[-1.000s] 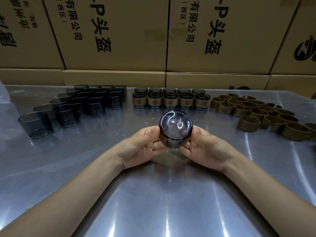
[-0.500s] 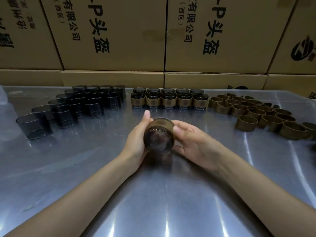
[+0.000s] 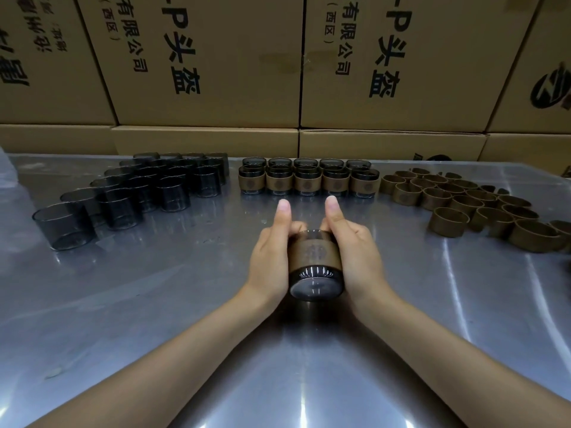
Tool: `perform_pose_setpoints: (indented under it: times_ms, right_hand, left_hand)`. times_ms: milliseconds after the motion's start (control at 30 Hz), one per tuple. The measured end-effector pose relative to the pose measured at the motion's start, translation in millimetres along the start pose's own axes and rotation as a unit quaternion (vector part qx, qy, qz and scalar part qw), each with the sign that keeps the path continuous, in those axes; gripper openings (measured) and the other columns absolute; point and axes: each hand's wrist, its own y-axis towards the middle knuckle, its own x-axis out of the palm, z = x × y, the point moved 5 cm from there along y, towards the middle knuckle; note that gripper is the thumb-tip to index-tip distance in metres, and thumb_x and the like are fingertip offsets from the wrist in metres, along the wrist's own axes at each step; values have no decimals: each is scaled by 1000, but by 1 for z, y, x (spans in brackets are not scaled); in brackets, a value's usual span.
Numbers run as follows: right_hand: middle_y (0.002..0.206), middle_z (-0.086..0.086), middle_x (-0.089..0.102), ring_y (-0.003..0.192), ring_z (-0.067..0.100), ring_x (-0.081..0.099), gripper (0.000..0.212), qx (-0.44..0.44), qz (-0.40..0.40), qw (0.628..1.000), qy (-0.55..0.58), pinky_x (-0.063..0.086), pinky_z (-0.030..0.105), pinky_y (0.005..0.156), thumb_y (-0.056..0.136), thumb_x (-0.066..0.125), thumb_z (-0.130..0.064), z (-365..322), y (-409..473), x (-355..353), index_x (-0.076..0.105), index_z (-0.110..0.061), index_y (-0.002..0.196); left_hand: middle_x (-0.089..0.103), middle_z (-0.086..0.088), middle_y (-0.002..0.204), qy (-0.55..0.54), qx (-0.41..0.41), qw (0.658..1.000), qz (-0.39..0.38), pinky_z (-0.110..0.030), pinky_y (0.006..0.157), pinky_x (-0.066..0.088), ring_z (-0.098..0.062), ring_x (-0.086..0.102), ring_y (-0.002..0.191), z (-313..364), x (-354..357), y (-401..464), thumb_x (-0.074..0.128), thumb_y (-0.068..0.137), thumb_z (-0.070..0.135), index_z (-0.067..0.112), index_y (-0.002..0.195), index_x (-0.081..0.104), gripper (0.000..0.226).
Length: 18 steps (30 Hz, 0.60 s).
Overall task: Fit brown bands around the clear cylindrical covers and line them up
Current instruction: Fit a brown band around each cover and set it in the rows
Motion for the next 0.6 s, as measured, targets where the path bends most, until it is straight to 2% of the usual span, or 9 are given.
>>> perform_pose_setpoints:
  times_ms: [100, 233, 400, 600]
  right_hand:
    - [47, -6, 41, 44, 6, 42, 50, -3, -2, 1000, -16, 37, 13, 44, 94, 50, -45, -1, 0, 1, 43, -18, 52]
    - [47, -6, 44, 45, 6, 45, 52, 8, -9, 1000, -17, 40, 14, 45, 93, 50, -46, -1, 0, 2, 45, -20, 49]
    - [48, -6, 43, 47, 7, 44, 53, 8, -8, 1000, -27, 39, 16, 48, 92, 48, -49, 1, 1, 2, 45, -22, 47]
    - [48, -5, 38, 46, 5, 38, 52, -34, 3, 997, -65, 33, 14, 45, 89, 45, -50, 3, 5, 0, 43, -14, 53]
  left_hand:
    - [45, 9, 48, -2, -1, 1000, -5, -12, 53, 38, -2, 43, 47, 0, -1, 2, 36, 99, 47, 18, 51, 49, 58]
    - [40, 10, 45, -11, 0, 1000, -29, -25, 59, 35, -4, 39, 46, 3, 0, 3, 36, 100, 46, 24, 43, 42, 61]
    - [40, 8, 46, -25, -9, 999, -26, -28, 60, 35, -6, 40, 47, 3, 0, 4, 39, 99, 44, 23, 41, 45, 62]
    - [29, 10, 43, 56, 56, 996, -48, -11, 46, 29, -4, 30, 42, 5, 1, 6, 26, 102, 41, 15, 50, 32, 59]
